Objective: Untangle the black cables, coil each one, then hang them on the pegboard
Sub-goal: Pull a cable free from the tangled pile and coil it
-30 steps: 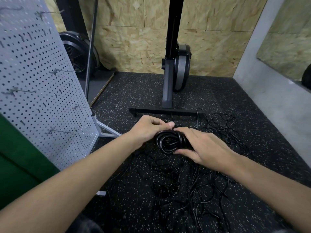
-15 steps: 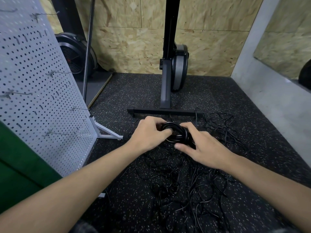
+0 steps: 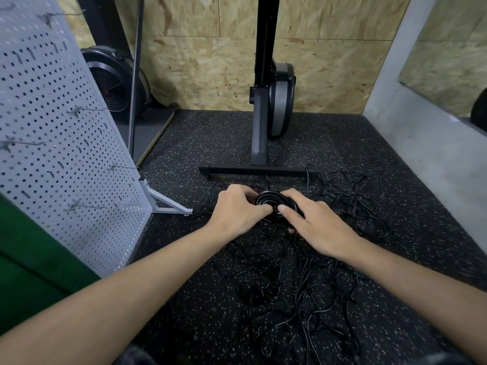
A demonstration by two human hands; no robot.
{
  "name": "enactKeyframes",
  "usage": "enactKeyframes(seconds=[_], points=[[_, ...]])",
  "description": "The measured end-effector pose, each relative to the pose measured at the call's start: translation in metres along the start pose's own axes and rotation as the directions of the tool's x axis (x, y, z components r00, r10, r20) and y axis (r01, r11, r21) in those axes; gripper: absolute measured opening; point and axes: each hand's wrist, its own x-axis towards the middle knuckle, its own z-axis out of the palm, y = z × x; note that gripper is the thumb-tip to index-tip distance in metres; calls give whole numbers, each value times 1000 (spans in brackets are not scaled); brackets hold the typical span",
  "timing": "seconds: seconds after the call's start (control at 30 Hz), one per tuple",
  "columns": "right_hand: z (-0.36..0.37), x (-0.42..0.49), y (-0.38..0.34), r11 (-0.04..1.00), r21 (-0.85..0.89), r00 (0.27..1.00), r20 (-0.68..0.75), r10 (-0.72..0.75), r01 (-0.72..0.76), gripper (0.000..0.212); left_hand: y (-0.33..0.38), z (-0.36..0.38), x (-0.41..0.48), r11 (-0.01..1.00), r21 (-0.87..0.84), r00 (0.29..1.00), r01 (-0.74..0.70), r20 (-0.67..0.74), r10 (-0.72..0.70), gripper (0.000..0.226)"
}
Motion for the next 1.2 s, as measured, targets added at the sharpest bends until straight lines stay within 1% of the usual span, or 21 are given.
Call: enactKeyframes(seconds=[0.1, 0.27, 0.37, 0.47, 0.6, 0.67, 0.77, 0.8, 0.9, 1.07, 1.2], points=[[2, 1, 1, 1000, -14, 1000, -22, 3, -4, 32, 0, -1, 3, 999, -14, 999, 41, -2, -41, 17], [-4, 1, -1, 999, -21, 999, 25, 44, -43, 28, -4, -2, 3, 997, -38, 996, 68, 60, -66, 19], [-7, 0, -2, 998, 5, 998, 34, 58, -58, 27, -6, -2, 6, 982, -151, 988, 111, 127, -93, 20], [-7, 1, -1, 998, 46, 999, 5, 52, -53, 25, -6, -3, 8, 940, -287, 972, 183, 196, -129, 14], [-6, 4, 2, 998, 61, 999, 11, 31, -31, 23, -6, -2, 8, 910, -342, 957, 235, 243, -156, 4], [-6, 6, 3, 996, 86, 999, 21, 32, -33, 21, -8, -2, 9, 897, -364, 952, 252, 262, -161, 6], [-7, 9, 6, 985, 173, 1000, 25, 0, -5, 21, -10, -5, 11, 876, -410, 947, 254, 289, -139, 7], [-7, 10, 8, 979, 203, 1000, 29, -7, 1, 20, -11, -5, 12, 873, -420, 947, 248, 295, -127, 10], [-8, 11, 10, 967, 254, 998, 62, -33, 17, 19, -13, -8, 11, 872, -435, 942, 225, 326, -80, 9], [-12, 8, 8, 940, 340, 995, 79, -69, 38, 19, -16, -11, 13, 865, -467, 941, 182, 339, -15, 16], [-14, 9, 8, 944, 325, 992, 93, -84, 50, 21, -16, -12, 13, 870, -467, 938, 157, 347, 17, 19]])
